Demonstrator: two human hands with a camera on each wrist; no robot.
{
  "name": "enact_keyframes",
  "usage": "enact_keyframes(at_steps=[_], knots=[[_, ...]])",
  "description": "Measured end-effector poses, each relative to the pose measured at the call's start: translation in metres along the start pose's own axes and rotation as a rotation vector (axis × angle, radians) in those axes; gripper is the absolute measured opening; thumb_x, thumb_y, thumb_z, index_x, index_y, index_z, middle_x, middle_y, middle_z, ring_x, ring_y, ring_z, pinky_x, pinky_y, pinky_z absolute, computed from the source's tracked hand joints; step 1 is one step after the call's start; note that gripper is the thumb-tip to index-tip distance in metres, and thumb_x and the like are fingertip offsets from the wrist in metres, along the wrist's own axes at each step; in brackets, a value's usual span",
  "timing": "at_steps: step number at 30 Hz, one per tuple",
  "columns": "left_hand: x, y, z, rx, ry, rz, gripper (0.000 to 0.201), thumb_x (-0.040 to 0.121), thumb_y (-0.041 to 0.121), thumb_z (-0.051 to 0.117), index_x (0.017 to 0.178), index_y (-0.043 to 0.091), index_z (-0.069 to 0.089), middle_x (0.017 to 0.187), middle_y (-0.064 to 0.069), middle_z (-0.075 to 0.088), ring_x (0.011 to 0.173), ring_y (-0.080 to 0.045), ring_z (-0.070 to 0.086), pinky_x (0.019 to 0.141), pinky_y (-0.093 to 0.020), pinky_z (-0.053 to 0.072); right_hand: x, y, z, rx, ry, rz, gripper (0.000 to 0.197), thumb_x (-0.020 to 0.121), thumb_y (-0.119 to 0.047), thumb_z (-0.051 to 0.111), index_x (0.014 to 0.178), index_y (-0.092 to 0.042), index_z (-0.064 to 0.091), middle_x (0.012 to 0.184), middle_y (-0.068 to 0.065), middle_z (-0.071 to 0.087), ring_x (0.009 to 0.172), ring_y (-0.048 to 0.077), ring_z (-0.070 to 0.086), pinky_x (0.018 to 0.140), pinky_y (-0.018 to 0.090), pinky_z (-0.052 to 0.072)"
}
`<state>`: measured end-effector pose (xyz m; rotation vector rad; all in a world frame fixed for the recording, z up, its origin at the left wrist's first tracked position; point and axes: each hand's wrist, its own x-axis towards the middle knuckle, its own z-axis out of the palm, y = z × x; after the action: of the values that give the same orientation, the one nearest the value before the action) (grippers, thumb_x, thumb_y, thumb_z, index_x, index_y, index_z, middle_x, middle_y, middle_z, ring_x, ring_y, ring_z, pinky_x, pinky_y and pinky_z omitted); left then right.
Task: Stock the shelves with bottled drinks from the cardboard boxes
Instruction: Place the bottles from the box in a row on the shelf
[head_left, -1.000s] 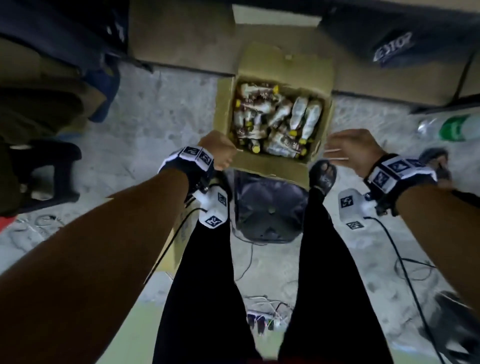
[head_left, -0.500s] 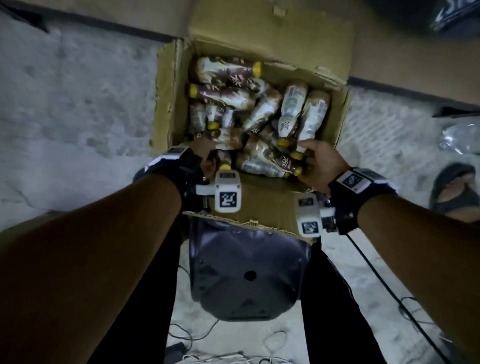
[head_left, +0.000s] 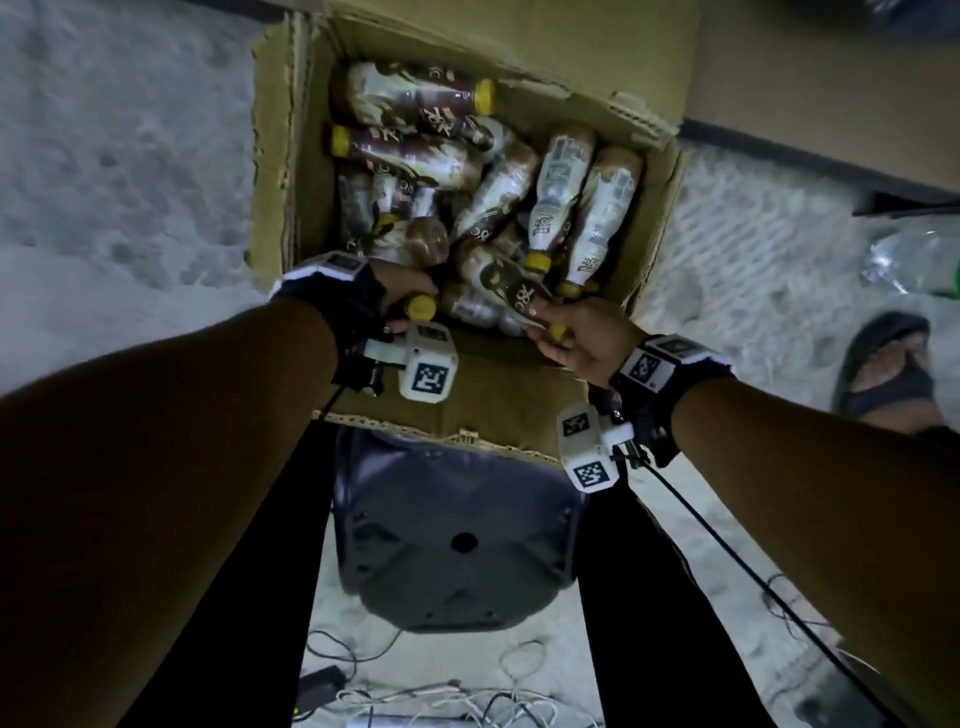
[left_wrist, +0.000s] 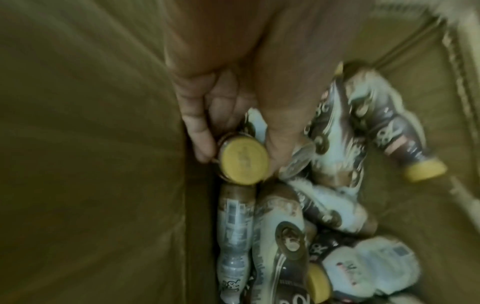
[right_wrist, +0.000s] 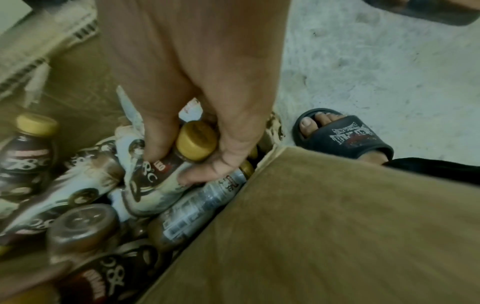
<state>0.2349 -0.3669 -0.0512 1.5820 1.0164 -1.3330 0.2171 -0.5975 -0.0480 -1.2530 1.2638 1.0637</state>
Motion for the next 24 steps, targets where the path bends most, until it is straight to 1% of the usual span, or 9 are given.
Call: enact_keyframes(at_steps=[1,4,7,11,14,16,19,21,24], knots=[[-0.012,-0.001,-0.006,-0.031,-0.023,-0.007,0.018,0.088,0.026,0.067,0.090,0.017,0.052,0.078,0.002,0.048,0.066,-0.011,0.048,0.038,-0.014,0.046,-0.010,-0.001,0.001,0.059,-0.002,-0.005,0.016,0.087,-0.007,0.070,0.100,-0.004,0.062,0.101,0.011,0.065,0.081,0.021,0.062,0.058,0.024,0.053],[-0.060,-0.006,-0.019,-0.156,-0.138,-0.094,0.020,0.086,0.032,0.069,0.091,0.016,0.058,0.088,-0.004,0.058,0.076,-0.020,0.057,0.070,-0.029,0.053,-0.049,-0.004,0.007,0.105,0.081,-0.010,0.020,0.087,-0.006,0.070,0.104,-0.001,0.061,0.088,0.011,0.061,0.067,0.017,0.057,0.042,0.018,0.045],[-0.107,-0.019,-0.029,-0.317,-0.052,-0.100,0.013,0.086,0.016,0.070,0.088,0.012,0.057,0.101,-0.007,0.062,0.092,-0.021,0.061,0.087,-0.033,0.055,-0.097,-0.005,0.010,0.050,0.170,-0.015,0.010,0.089,-0.002,0.065,0.082,-0.004,0.058,0.078,0.010,0.057,0.059,0.013,0.051,0.050,0.019,0.042],[-0.184,-0.027,-0.053,-0.261,0.108,-0.034,0.021,0.083,0.022,0.074,0.078,0.008,0.059,0.089,-0.012,0.064,0.076,-0.022,0.063,0.050,-0.021,0.054,-0.172,0.001,0.001,-0.003,0.219,-0.052,0.007,0.083,0.002,0.067,0.079,0.001,0.061,0.069,0.012,0.059,0.054,0.014,0.051,0.050,0.023,0.041],[-0.244,-0.030,-0.073,-0.164,0.174,0.031,0.028,0.076,0.025,0.078,0.066,0.007,0.059,0.073,-0.017,0.062,0.075,-0.034,0.068,0.066,-0.035,0.057,-0.233,0.003,-0.004,-0.044,0.189,-0.108,0.007,0.079,0.002,0.069,0.076,-0.001,0.064,0.064,0.010,0.059,0.050,0.015,0.050,0.047,0.024,0.038],[-0.285,-0.029,-0.077,-0.085,0.210,0.058,0.028,0.070,0.027,0.076,0.066,0.006,0.058,0.071,-0.018,0.062,0.069,-0.032,0.067,0.059,-0.036,0.055,-0.272,0.003,-0.005,-0.088,0.158,-0.184,0.011,0.078,0.000,0.070,0.073,-0.005,0.062,0.064,0.009,0.055,0.051,0.015,0.047,0.047,0.026,0.034],[-0.348,-0.022,-0.083,0.067,0.288,0.176,0.054,0.063,0.037,0.070,0.102,0.001,0.063,0.098,-0.023,0.067,0.088,-0.034,0.067,0.067,-0.044,0.057,-0.339,-0.002,0.000,-0.169,0.151,-0.363,0.032,0.073,-0.004,0.074,0.100,-0.012,0.060,0.076,0.011,0.063,0.057,0.015,0.053,0.051,0.027,0.039],[-0.405,-0.011,-0.085,0.073,0.367,0.248,0.056,0.069,0.033,0.073,0.115,0.006,0.054,0.110,-0.016,0.062,0.100,-0.033,0.062,0.077,-0.039,0.054,-0.393,-0.010,0.004,-0.279,0.147,-0.505,0.042,0.070,-0.007,0.079,0.106,-0.017,0.061,0.086,0.006,0.066,0.067,0.014,0.056,0.060,0.026,0.044],[-0.472,0.011,-0.087,0.090,0.412,0.443,0.052,0.066,0.042,0.075,0.108,0.017,0.056,0.106,-0.006,0.063,0.099,-0.025,0.060,0.080,-0.029,0.050,-0.467,-0.029,0.005,-0.336,0.063,-0.721,0.040,0.072,-0.005,0.080,0.106,-0.018,0.064,0.092,0.000,0.064,0.078,0.012,0.060,0.068,0.024,0.047]])
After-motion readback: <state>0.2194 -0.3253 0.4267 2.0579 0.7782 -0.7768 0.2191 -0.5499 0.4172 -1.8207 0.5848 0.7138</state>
